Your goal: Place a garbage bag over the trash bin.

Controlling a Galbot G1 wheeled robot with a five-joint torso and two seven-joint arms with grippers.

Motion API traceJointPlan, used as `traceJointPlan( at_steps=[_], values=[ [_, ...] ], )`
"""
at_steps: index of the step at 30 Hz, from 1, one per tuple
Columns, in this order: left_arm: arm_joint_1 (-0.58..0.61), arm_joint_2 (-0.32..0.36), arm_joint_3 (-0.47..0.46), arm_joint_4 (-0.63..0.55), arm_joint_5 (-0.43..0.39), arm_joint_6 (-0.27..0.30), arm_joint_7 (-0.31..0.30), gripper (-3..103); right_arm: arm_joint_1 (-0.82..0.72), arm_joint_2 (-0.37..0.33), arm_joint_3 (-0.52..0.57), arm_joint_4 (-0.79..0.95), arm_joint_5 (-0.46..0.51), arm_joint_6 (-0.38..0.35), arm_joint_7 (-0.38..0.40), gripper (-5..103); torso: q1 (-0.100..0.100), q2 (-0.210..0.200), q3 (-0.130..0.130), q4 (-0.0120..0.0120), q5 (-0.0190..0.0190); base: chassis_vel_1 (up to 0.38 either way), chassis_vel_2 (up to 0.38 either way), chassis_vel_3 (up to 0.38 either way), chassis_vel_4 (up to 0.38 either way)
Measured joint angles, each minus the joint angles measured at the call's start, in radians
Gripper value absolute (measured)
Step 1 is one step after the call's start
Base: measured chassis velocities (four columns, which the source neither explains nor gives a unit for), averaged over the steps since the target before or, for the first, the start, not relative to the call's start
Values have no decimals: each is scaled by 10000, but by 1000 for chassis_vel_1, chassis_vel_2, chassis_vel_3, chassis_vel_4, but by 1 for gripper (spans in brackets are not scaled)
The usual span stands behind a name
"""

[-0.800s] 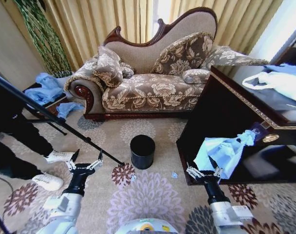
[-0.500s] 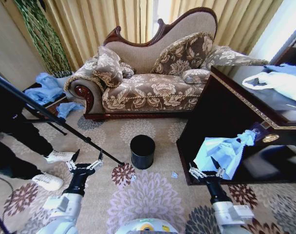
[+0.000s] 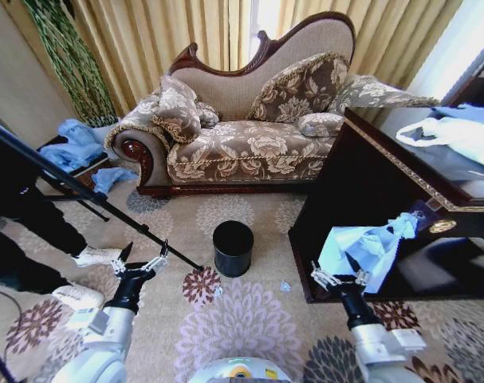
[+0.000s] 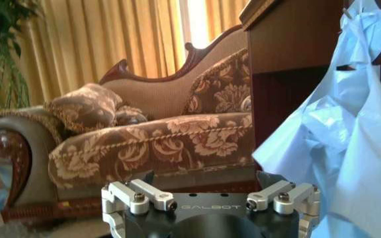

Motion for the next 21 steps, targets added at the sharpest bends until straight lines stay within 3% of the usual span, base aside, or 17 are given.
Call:
traceJointPlan(
  at_steps=[11,21],
  values=[
    [-13,61,-182,-2,117,471,25,100,194,63,-454,123,-32,-184,336,100,0,0,0,1,0,0,0,0,0],
    [-138,365,-296,-3,59,435,448,100,247,-336,212,-782,-70,696,-275,100,0,0,0,1,1,0,0,0,0]
  ],
)
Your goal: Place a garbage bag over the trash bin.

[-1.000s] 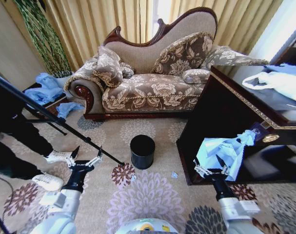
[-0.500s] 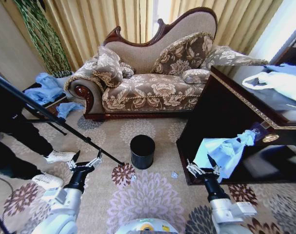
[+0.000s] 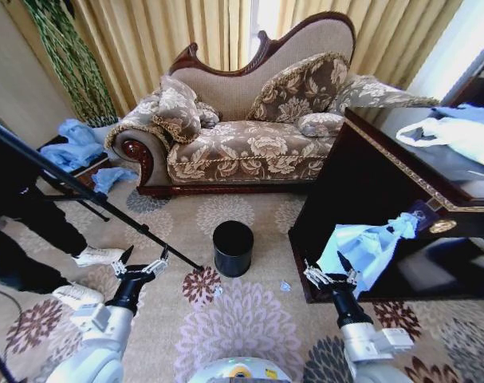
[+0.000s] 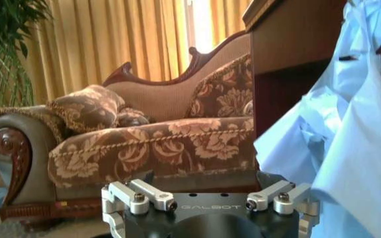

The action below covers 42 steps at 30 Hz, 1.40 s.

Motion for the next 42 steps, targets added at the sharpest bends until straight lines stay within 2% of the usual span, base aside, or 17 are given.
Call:
traceJointPlan(
  at_steps=[8,12,17,23,27,31,35,38,41,42],
  values=[
    [-451,17,166,0,86,-9,-247,100,143,-16,9,-335,273,90,-160,100,0,0,0,0,-1,0,0,0,0],
    [-885,-103,426,0,74,354,-571,100,557,-121,306,-1414,497,485,-631,100,0,-1,0,0,1,0,0,0,0],
    [-859,-94,403,-1,66,399,-784,100,663,-221,557,-2116,761,862,-885,100,0,0,0,2,3,0,0,0,0],
    [-1180,-55,558,0,71,399,-951,100,134,249,463,-2272,1040,1459,-1414,100,0,0,0,0,-1,0,0,0,0],
    [-1438,65,804,-1,22,425,-1109,100,-76,322,532,-2569,1017,1867,-1680,100,0,0,0,-1,1,0,0,0,0],
    [-1748,381,1012,0,-526,609,-1430,100,-309,335,698,-2805,1087,2214,-1928,100,0,0,0,1,0,0,0,0,0],
    [-2561,960,1490,35,-2418,1080,-2017,100,-352,556,558,-2993,910,2481,-2062,100,0,0,0,-1,0,0,0,0,0],
    [-2875,1127,1690,238,-2869,1133,-2132,100,-342,708,365,-2994,707,2495,-2055,100,0,0,0,-1,0,0,0,0,0],
    [-3665,1506,2568,941,-3700,732,-2136,100,-287,962,-24,-3045,181,2497,-1871,100,0,0,0,0,-1,0,0,0,0],
    [-3665,1506,2568,941,-3700,732,-2136,100,-287,962,-24,-3045,181,2497,-1871,100,0,0,0,0,-1,0,0,0,0]
  ],
)
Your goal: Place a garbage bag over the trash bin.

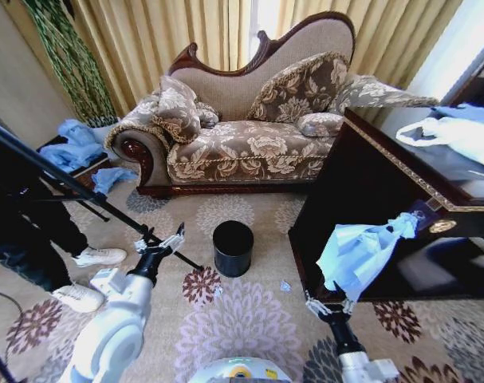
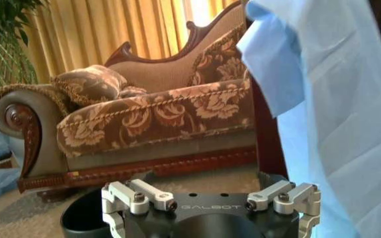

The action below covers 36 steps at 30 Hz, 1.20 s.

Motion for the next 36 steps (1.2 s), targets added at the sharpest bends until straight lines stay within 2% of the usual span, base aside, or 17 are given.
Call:
traceJointPlan(
  at_steps=[3,4,7,8,11,14,15,19,22,23,24,26,27,29,30,34,36],
  values=[
    [-891,-49,1115,452,-1598,-303,-494,100,108,-18,-338,-134,-368,47,381,100,0,0,0,-1,0,0,0,0,0],
    [-891,-49,1115,452,-1598,-303,-494,100,108,-18,-338,-134,-368,47,381,100,0,0,0,-1,0,0,0,0,0],
    [-1977,-305,2237,802,-3386,-263,-1334,100,178,-241,-728,-134,-600,37,936,100,0,0,0,0,1,0,0,0,0],
    [-1977,-305,2237,802,-3386,-263,-1334,100,178,-241,-728,-134,-600,37,936,100,0,0,0,0,1,0,0,0,0],
    [-2618,-354,2867,1059,-4119,-203,-1651,100,224,-261,-877,-129,-717,-6,1040,100,0,0,0,1,2,0,0,0,0],
    [-3856,-440,4037,1623,-4808,-249,-1789,100,319,-258,-1110,-152,-915,-66,1126,100,1,-1,1,0,2,0,0,0,0],
    [-3856,-440,4037,1623,-4808,-249,-1789,100,319,-258,-1110,-152,-915,-66,1126,100,1,-1,1,0,2,0,0,0,0],
    [-5820,-846,5680,2704,-5863,-504,-1939,100,565,-276,-1348,-249,-1143,-194,1236,100,1,0,0,-1,3,0,0,0,0],
    [-6464,-1069,6249,2955,-6368,-538,-2095,100,643,-282,-1370,-314,-1173,-244,1246,100,1,0,1,-1,4,0,0,0,0],
    [-6988,-1278,6681,3058,-6955,-541,-2241,100,688,-305,-1383,-402,-1229,-262,1260,100,1,-1,1,0,6,0,0,0,0],
    [-6988,-1278,6681,3058,-6955,-541,-2241,100,688,-305,-1383,-402,-1229,-262,1260,100,1,-1,1,0,6,0,0,0,0],
    [-7752,-1689,7294,3142,-8194,-541,-2433,100,706,-334,-1388,-524,-1273,-275,1260,100,1,-1,0,0,5,0,0,0,0],
    [-7752,-1689,7294,3142,-8194,-541,-2433,100,706,-334,-1388,-524,-1273,-275,1260,100,1,-1,0,0,5,0,0,0,0],
    [-8285,-2122,7814,3376,-8859,-541,-2610,100,707,-318,-1378,-613,-1274,-275,1260,100,1,0,0,0,7,0,0,0,0],
    [-8285,-2122,7814,3376,-8859,-541,-2610,100,707,-318,-1378,-613,-1274,-275,1260,100,1,0,0,0,7,0,0,0,0],
    [-8923,-3045,8667,3989,-9087,-502,-2730,100,702,-274,-1372,-792,-1282,-248,1261,100,0,-1,0,0,8,0,0,0,0],
    [-9032,-3243,8788,4119,-9089,-483,-2730,100,705,-274,-1377,-812,-1283,-248,1261,100,0,0,0,0,7,0,0,0,0]
  ],
)
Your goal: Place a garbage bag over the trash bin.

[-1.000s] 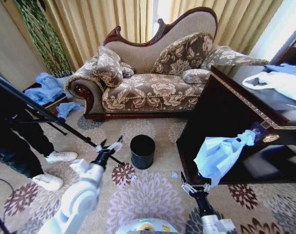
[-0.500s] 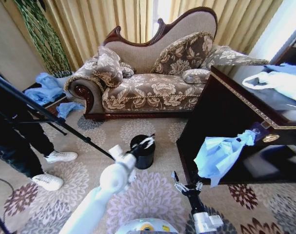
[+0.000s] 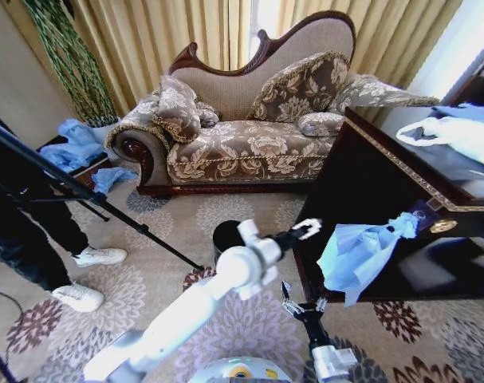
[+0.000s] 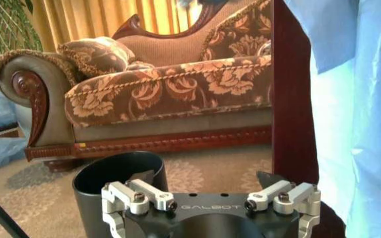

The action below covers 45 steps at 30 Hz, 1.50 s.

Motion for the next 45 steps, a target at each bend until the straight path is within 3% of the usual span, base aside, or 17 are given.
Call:
traceJointPlan(
  at_steps=[3,15,28,44,45],
  values=[
    [-315,-560,265,373,-121,63,-12,100,90,-2,-9,-127,-117,-34,153,100,0,0,0,0,-2,0,0,0,0],
    [-582,-1474,504,1157,-588,249,281,100,230,18,-60,-340,-361,-187,468,100,0,0,-1,0,-5,0,0,0,0],
    [-374,-1689,256,1849,-594,404,1125,100,228,-24,2,-409,-373,-174,704,100,0,0,0,1,-5,0,0,0,0],
    [112,-1847,388,1710,-770,245,1132,101,340,-27,-2,-561,-371,-196,734,100,0,1,-1,0,-6,0,0,0,0],
    [139,-1841,409,1710,-770,239,1129,96,343,-23,-2,-574,-371,-196,738,100,0,0,-1,0,-5,0,0,0,0]
  ],
)
